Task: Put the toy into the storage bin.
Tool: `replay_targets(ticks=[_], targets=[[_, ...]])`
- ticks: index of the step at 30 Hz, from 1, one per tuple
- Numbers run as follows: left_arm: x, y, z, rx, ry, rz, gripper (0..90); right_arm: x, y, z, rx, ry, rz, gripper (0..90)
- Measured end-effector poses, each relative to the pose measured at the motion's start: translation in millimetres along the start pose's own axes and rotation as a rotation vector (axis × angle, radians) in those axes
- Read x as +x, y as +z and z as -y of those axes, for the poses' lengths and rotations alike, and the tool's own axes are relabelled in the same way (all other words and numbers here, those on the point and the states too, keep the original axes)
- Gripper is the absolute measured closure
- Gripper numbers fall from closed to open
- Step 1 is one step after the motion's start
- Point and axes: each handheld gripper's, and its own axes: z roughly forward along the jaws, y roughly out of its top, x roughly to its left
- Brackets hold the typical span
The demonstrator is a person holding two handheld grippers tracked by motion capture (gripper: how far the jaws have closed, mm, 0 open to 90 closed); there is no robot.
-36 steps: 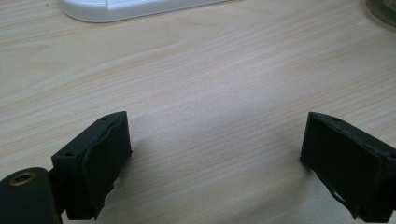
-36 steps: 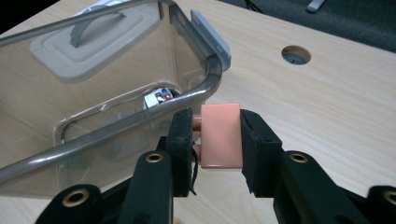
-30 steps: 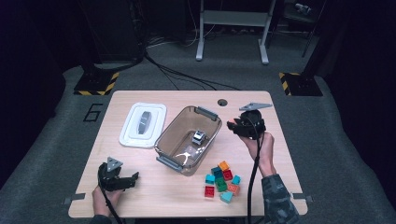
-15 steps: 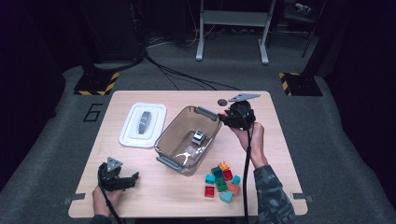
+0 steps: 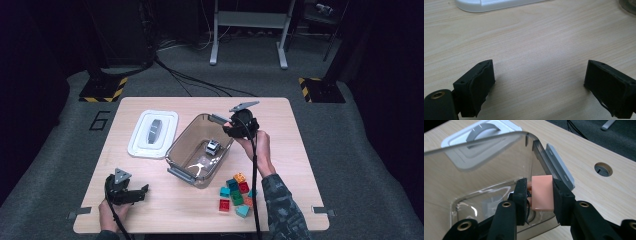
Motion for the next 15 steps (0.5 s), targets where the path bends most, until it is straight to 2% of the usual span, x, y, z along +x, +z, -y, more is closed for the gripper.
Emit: replay_targets(ticks=[7,15], targets=[[0.0,0.0,0.0,0.0,0.0,0.0,9.4,-1.5,-0.9,3.8,0.013,-0.003,0.0,65.9],[0.0,0.0,0.0,0.0,0.0,0.0,9.4,-1.7,-5.2,4.9,0.011,0.005,0.002,59.5]])
